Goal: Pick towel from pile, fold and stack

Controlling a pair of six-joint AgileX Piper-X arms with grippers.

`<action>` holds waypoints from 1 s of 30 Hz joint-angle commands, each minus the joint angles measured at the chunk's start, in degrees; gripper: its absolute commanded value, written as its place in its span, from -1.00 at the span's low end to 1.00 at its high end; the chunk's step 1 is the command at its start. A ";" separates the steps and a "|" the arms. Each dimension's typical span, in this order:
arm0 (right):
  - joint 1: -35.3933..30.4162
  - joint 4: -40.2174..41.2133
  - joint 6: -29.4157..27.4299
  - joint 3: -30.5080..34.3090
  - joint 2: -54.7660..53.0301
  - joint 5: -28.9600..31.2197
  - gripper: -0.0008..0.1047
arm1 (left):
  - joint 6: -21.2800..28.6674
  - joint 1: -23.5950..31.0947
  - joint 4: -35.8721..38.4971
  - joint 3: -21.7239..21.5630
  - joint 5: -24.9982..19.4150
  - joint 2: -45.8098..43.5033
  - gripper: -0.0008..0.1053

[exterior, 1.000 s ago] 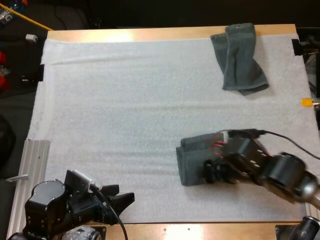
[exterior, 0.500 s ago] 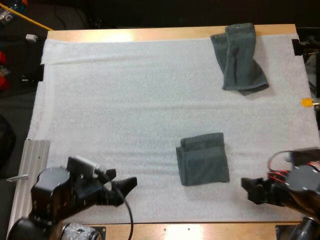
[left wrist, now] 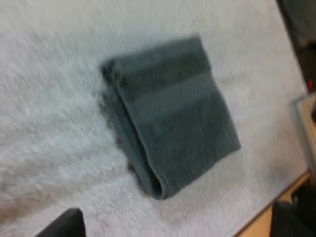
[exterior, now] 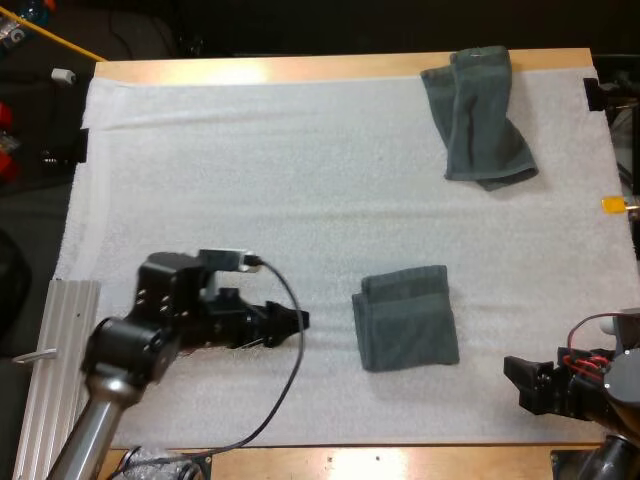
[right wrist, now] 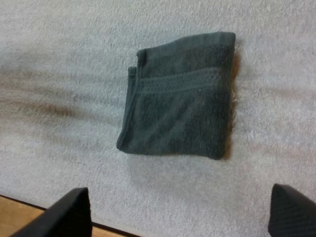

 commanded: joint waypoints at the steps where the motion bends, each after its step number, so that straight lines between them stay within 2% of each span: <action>1: 0.03 -0.03 0.23 -0.42 -0.28 0.62 0.36 | -0.33 -1.44 -1.87 0.02 -1.05 1.11 0.36; 5: 0.03 -0.03 0.23 -0.42 -0.28 0.62 0.36 | -2.79 -7.59 -8.40 0.02 -6.50 8.27 0.36; 9: 0.03 -0.03 0.23 -0.42 -0.28 0.91 0.36 | -6.80 -10.67 -14.72 0.02 -6.78 14.46 0.36; 15: 0.03 -0.03 1.98 -0.42 -0.28 0.91 0.36 | -12.55 -14.13 -23.46 0.02 -5.66 24.59 0.36; 20: 0.03 -0.03 2.76 -0.42 -0.28 1.01 0.36 | -16.90 -14.86 -29.33 0.02 -2.00 32.37 0.36; 30: 0.03 -0.03 2.77 -0.42 -0.28 3.08 0.36 | -18.75 -14.86 -31.78 -0.70 -0.09 38.70 0.36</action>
